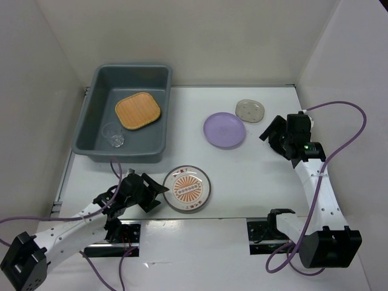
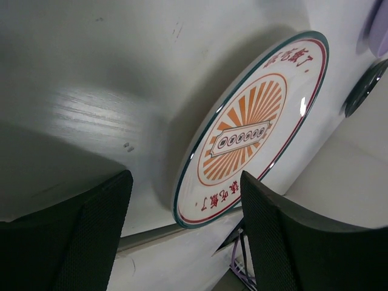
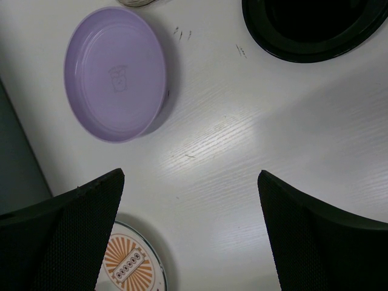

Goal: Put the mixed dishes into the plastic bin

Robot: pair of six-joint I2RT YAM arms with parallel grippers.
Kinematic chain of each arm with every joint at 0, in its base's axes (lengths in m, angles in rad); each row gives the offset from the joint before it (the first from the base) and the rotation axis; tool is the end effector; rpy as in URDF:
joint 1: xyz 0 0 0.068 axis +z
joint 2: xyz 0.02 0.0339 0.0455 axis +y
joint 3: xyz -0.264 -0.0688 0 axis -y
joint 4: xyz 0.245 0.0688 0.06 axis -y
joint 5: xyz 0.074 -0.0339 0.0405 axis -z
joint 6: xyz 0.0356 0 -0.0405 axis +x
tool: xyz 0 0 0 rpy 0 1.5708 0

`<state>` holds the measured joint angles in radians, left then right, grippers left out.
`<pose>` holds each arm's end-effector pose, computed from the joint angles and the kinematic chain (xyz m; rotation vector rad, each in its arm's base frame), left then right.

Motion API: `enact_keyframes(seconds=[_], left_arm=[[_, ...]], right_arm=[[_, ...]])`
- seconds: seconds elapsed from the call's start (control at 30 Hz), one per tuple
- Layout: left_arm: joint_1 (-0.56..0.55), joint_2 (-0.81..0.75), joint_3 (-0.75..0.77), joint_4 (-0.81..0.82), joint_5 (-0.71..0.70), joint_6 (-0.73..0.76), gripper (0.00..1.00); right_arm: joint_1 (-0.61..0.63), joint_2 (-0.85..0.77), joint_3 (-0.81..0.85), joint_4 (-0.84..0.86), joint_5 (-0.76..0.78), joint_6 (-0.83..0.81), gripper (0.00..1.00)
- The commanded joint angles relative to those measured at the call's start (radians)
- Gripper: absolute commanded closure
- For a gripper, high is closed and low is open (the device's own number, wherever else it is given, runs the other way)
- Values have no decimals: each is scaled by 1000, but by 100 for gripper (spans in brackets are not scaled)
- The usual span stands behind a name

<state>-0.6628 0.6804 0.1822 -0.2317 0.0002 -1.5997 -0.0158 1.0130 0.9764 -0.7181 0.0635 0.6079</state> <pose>0.1106 -0.0864 0.1421 -1.1687 2.3099 -1.0475 0.2070 -0.0055 0.3134 0.7466 2.2117 0.2235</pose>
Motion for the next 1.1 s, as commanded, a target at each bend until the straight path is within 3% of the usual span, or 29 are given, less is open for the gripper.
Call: enact_keyframes(seconds=[0.0,0.33,0.47,0.5,0.6,0.63,0.8,0.9,1.0,1.07], left_arm=[[-4,28,-6,95,-31,-34,22],[-86,289,84,247,-60,-23,33],[-119,398,158,243,-81,-2,43],[-120,398,167,242,-94,-12,52],[-120,389,154,242,-94,-42,66],[-120,389,142,242,-94,-52,75],[-129,412,166,242,-94,-40,97],[-138,447,187,242,-83,-19,94],[-152,456,201,209,-92,-19,79],[-152,470,230,187,-92,-9,60]], right_arm=[[13,-2,19,29,6,-17,5],[40,-31,19,19,6,-17,5],[62,-40,19,19,6,-17,5],[72,-40,19,19,6,-17,5],[85,-51,10,19,15,-17,5],[85,-51,10,19,15,-17,5],[103,-51,10,19,15,-8,5],[103,-51,10,19,15,-8,5],[112,-60,10,19,15,-8,5],[112,-60,10,19,15,-8,5]])
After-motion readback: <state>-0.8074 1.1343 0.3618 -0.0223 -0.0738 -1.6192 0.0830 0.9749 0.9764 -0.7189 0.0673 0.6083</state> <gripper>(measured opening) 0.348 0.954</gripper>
